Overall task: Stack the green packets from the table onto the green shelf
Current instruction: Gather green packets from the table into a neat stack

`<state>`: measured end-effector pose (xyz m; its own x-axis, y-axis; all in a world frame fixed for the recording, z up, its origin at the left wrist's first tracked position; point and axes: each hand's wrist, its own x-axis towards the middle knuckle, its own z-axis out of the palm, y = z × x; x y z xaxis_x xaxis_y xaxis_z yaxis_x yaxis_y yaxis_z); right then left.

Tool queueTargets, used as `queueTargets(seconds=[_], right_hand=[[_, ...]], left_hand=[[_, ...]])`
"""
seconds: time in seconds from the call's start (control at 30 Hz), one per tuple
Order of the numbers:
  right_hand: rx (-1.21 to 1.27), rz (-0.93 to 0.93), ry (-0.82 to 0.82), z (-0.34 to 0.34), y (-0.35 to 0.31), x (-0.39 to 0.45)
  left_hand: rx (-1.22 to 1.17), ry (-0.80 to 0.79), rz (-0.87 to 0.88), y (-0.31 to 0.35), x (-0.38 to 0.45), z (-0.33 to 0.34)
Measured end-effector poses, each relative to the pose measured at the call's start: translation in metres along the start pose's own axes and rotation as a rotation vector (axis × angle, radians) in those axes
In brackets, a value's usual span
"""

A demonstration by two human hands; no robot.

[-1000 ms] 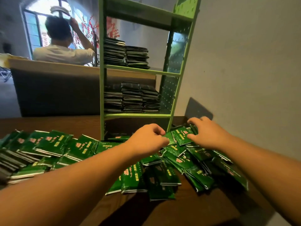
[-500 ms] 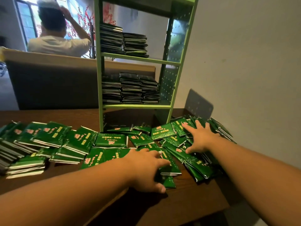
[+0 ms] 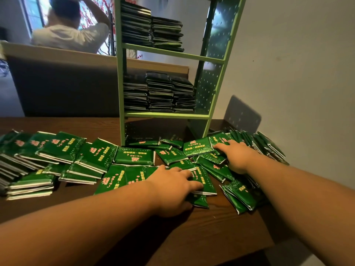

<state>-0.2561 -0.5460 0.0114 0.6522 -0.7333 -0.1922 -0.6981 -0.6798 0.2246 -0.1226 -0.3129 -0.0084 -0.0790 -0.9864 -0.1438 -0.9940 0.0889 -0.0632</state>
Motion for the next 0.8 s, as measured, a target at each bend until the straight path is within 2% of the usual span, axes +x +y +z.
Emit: queueTargets(seconds=[0.13, 0.37, 0.6, 0.8], right_hand=[[-0.018, -0.023, 0.161, 0.007, -0.001, -0.006], [-0.003, 0.048, 0.444, 0.008, 0.001, -0.018], [0.069, 0.087, 0.586, -0.016, 0.009, -0.025], [0.228, 0.088, 0.724, -0.036, 0.005, -0.038]], left_hand=[[-0.02, 0.01, -0.004, -0.001, 0.0, 0.002], [-0.049, 0.038, -0.026, 0.003, 0.0, -0.001], [-0.083, 0.004, -0.062, 0.008, -0.004, -0.006], [-0.205, 0.115, -0.117, 0.01, -0.007, -0.009]])
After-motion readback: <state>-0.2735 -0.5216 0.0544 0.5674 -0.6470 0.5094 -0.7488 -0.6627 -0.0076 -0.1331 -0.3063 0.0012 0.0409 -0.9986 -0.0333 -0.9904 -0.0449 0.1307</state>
